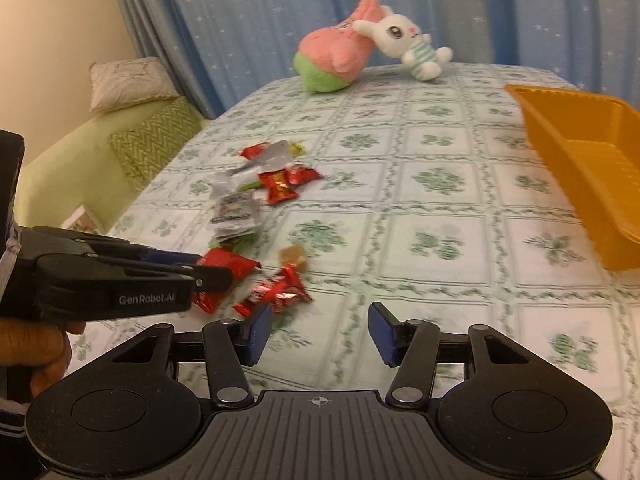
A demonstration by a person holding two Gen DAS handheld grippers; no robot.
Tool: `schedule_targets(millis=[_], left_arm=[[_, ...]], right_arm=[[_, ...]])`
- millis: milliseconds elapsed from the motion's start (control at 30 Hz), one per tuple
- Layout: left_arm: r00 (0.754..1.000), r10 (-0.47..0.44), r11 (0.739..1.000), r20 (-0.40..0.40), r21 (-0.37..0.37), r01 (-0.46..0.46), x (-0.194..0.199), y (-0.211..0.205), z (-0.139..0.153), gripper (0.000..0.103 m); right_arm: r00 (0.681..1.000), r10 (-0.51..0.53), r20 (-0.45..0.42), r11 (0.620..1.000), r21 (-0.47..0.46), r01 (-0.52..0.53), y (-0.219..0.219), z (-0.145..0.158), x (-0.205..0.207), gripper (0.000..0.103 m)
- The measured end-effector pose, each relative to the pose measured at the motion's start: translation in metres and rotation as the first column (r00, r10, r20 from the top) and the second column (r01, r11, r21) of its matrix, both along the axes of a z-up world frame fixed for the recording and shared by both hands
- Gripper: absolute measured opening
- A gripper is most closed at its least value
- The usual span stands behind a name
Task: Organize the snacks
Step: 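Grasp the red candy with the left tool while the right tool grasps a red wrapped candy, then carry both red candies to the orange tray and open both tools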
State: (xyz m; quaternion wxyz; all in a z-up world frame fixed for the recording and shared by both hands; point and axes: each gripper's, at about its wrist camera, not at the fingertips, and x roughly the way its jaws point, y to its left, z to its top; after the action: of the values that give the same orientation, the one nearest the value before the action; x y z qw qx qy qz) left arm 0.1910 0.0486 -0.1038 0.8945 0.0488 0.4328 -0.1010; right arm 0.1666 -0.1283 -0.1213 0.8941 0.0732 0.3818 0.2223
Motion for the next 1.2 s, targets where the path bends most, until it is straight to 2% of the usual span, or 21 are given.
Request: schedule_targets(millis=[67, 267, 467, 567, 867, 1000, 1133, 1200], left_arm=[[1.000, 0.003, 1.000, 0.002, 0.012, -0.003, -0.002, 0.007, 0.001, 0.025], [1.000, 0.019, 0.999, -0.006, -0.029, -0.019, -0.006, 0.029, -0.001, 0.025], [0.999, 0.036, 0.997, -0.010, -0.072, -0.037, -0.008, 0.037, -0.007, 0.028], [0.999, 0.049, 0.997, -0.006, -0.065, -0.050, -0.008, 0.040, -0.009, 0.031], [0.995, 0.103, 0.992, 0.016, -0.078, -0.101, -0.009, 0.049, -0.007, 0.034], [0.994, 0.108, 0.992, 0.017, -0.073, -0.106, -0.009, 0.051, -0.008, 0.035], [0.995, 0.103, 0.994, 0.015, -0.049, -0.102, -0.008, 0.050, -0.012, 0.041], [0.995, 0.095, 0.995, 0.021, -0.030, -0.094, -0.008, 0.047, -0.013, 0.044]], right_arm=[[1.000, 0.013, -0.003, 1.000, 0.000, -0.013, 0.007, -0.003, 0.002, 0.047], [0.999, 0.023, -0.025, 1.000, 0.016, -0.022, 0.025, -0.012, 0.016, 0.044], [1.000, 0.017, -0.017, 1.000, 0.000, -0.017, 0.042, -0.014, 0.025, 0.044], [1.000, 0.014, -0.004, 1.000, -0.023, -0.014, 0.047, -0.014, 0.027, 0.043], [0.999, -0.031, -0.020, 0.999, 0.026, 0.032, 0.047, -0.013, 0.033, 0.044], [0.999, -0.039, -0.015, 0.999, 0.008, 0.039, 0.054, -0.014, 0.037, 0.044], [1.000, -0.004, 0.024, 0.997, -0.078, 0.005, 0.062, -0.015, 0.032, 0.043], [0.999, 0.019, 0.041, 0.994, -0.105, -0.015, 0.064, -0.016, 0.029, 0.037]])
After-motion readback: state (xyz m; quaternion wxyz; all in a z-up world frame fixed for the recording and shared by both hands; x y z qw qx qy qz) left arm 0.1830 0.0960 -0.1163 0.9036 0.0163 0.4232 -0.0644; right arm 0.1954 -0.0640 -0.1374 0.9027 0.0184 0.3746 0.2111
